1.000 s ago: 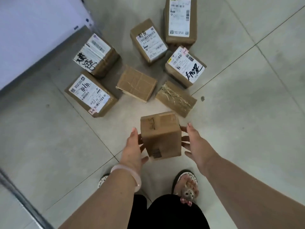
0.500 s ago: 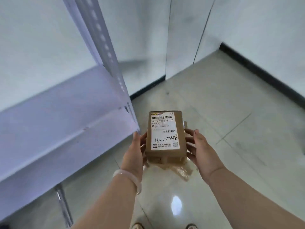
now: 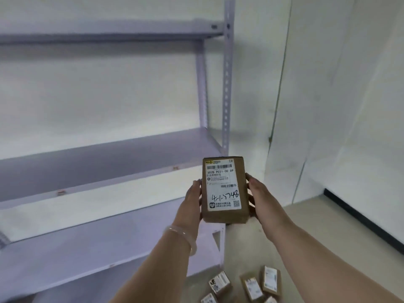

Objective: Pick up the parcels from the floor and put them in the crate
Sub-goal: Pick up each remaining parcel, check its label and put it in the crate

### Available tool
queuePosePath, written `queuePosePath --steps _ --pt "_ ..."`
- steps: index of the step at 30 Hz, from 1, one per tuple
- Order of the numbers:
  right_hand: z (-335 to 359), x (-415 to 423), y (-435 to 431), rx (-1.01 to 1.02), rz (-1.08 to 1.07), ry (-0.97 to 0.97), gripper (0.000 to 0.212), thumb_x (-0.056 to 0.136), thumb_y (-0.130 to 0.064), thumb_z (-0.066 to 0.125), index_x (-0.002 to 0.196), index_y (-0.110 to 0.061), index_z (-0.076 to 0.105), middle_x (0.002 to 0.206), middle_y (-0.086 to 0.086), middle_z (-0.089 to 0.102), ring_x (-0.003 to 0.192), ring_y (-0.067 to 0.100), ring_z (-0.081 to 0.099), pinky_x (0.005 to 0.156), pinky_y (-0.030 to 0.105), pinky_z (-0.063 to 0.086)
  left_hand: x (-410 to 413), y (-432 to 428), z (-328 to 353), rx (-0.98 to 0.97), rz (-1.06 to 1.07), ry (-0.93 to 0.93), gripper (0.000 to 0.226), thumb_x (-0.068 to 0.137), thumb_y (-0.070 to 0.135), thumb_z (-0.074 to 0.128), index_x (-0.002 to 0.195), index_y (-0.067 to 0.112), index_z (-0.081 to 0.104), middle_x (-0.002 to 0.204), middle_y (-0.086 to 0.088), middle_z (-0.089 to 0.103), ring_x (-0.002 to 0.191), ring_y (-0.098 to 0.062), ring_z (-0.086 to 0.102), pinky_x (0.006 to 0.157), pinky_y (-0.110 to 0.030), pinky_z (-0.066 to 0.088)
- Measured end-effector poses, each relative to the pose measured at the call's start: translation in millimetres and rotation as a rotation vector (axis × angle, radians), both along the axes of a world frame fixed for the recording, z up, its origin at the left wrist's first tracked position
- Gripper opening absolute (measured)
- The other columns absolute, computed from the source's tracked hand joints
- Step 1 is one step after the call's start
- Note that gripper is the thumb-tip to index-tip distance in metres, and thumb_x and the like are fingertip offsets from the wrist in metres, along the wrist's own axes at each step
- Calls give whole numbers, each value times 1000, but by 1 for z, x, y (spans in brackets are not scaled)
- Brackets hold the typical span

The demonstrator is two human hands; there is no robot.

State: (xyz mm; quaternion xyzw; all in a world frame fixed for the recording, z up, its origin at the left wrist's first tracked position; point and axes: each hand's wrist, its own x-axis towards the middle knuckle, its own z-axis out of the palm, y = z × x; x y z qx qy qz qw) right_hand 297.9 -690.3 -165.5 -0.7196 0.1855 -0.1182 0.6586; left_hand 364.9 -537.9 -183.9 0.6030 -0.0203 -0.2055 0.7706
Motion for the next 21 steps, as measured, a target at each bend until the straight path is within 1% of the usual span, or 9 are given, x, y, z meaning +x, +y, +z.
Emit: queuePosePath --steps 4,6,7,10,12,15,17,19,21 --pt "36 -16 50 -28 141 -80 50 103 -39 27 72 -58 63 70 -38 64 77 -10 61 83 27 45 -36 54 37 7 109 -91 41 102 43 27 94 36 66 80 11 76 80 -9 71 90 -35 50" --pt "43 -20 76 -32 206 -109 42 102 -40 28 81 -52 61 72 -36 66 75 -14 64 77 23 45 -52 83 46 25 171 -108 39 102 43 27 95 37 65 80 12 76 82 -9 71 91 -36 51" --pt "43 -21 89 -32 235 -115 38 102 -42 29 86 -52 61 76 -33 69 80 -11 65 80 24 46 -60 98 49 32 199 -110 37 101 45 28 99 38 65 81 12 76 86 -11 71 94 -38 51" --pt "44 -24 134 -19 303 -121 28 96 -55 32 101 -57 59 96 -23 70 100 2 63 98 36 46 -77 146 56 57 277 -110 36 99 50 31 108 37 64 92 9 76 97 -15 68 99 -42 49" --pt "48 -25 165 -24 353 -119 33 94 -58 32 115 -53 56 105 -19 69 105 5 62 103 42 44 -86 179 62 61 324 -126 35 98 51 33 107 37 64 94 10 75 99 -15 68 98 -41 50" --pt "55 -23 214 -38 425 -120 38 99 -52 30 130 -44 49 108 -21 64 103 3 59 104 42 44 -97 227 67 58 376 -147 34 99 50 32 104 39 63 100 10 73 103 -14 66 95 -39 51" --pt "58 -21 249 -32 461 -125 30 101 -49 29 122 -50 50 107 -24 60 106 9 58 104 41 44 -100 261 66 68 414 -158 34 99 49 31 106 38 62 108 7 70 107 -15 64 89 -37 53" --pt "58 -19 288 -32 496 -127 26 101 -48 28 112 -56 50 111 -21 60 108 13 57 104 42 44 -100 301 62 89 442 -166 35 98 50 31 110 37 61 113 6 69 109 -15 62 86 -35 53" --pt "53 -15 333 -64 536 -124 29 100 -49 28 117 -56 51 117 -17 62 110 14 58 105 46 44 -100 347 57 104 473 -161 36 97 51 33 115 36 60 116 6 68 111 -15 62 92 -38 52"
